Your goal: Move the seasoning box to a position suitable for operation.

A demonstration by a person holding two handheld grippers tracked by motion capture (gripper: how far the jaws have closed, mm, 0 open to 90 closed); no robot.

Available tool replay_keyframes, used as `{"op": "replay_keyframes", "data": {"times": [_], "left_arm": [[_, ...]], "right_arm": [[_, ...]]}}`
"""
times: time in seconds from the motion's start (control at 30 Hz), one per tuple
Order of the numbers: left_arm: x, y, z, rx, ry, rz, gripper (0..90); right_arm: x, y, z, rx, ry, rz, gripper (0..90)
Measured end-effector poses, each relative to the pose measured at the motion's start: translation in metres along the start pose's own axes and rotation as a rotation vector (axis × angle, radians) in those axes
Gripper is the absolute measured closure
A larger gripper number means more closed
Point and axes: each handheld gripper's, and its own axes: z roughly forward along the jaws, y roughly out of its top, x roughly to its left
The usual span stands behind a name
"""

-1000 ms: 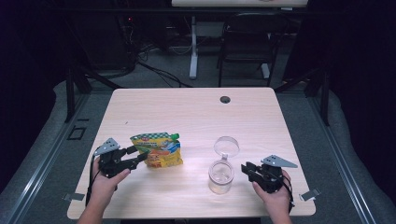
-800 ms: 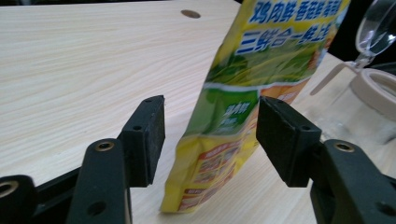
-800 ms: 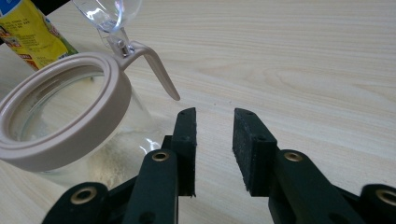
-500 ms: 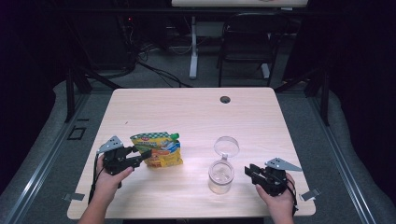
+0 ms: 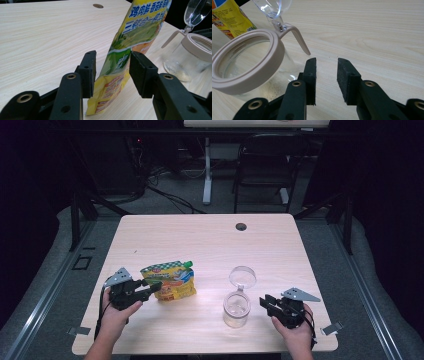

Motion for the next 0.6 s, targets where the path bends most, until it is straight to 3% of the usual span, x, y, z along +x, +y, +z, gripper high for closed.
{"op": "replay_keyframes", "data": {"times": [0.3,0.6], "left_arm": [[-0.008,-0.001,-0.004,0.001,-0.033,-0.008,67.5],[-0.015,0.001,-0.005,0.026,-0.051,-0.006,71.2]], "right_arm": [[0.003,0.003,0.006,0.007,0.011,-0.014,68.6],[0.005,0.004,0.008,0.008,0.021,-0.017,68.4]]}}
